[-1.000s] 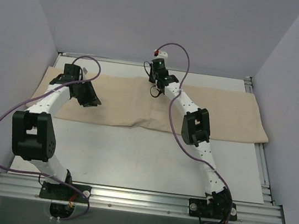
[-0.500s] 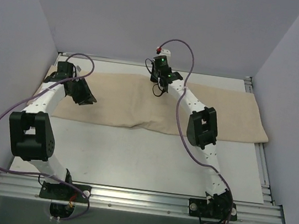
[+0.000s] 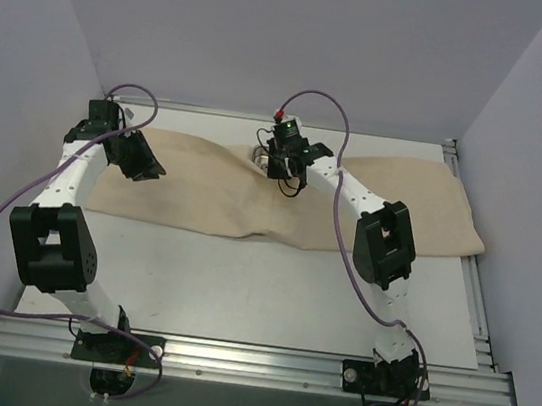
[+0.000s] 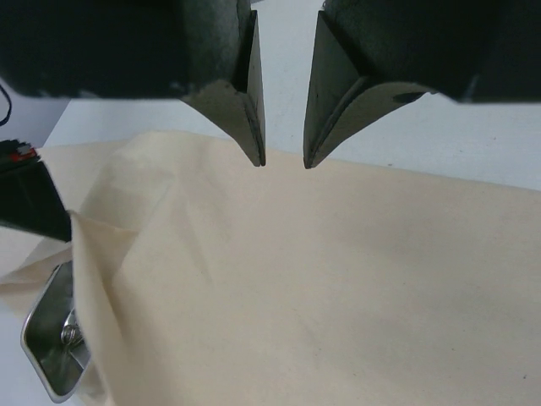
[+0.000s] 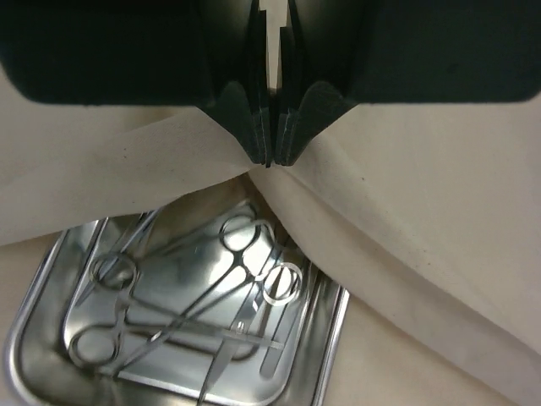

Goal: Open and lay out the surgical kit
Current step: Open the surgical kit at the center of the board.

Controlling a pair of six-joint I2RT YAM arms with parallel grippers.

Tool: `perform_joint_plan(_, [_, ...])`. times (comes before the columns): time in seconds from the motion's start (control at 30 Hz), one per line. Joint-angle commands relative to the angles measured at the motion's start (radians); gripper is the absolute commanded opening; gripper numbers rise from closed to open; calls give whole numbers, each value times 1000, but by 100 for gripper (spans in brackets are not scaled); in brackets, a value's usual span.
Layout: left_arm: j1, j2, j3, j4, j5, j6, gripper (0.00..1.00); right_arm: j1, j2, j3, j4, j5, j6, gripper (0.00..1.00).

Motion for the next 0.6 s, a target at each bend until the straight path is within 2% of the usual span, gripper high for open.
perform_joint_plan(0.0, [8,-39,62,-42,16,9,33,59,-191,-126,-53,-32,3,0])
perform_joint_plan(0.13, [9,-36,71,-66,15,14,33,64,-333,-380,-41,-79,29,0])
perform_joint_plan(0.37, [9,-23,65,-83,6,17,33,82,-553,-681,-25,-127,52,6])
perform_joint_plan(0.43, [9,-20,56,-83,7,15,35,82,-574,-715,-12,-141,50,22])
perform_joint_plan(0.5, [9,-17,54,-92,7,20,37,82,-585,-708,-13,-136,38,44])
perform_joint_plan(0.53, [9,-16,60,-109,1,22,38,79,-582,-690,-34,-124,32,58])
perform_joint_plan(0.57, [11,-17,63,-112,-8,26,39,75,-579,-668,-45,-88,26,65])
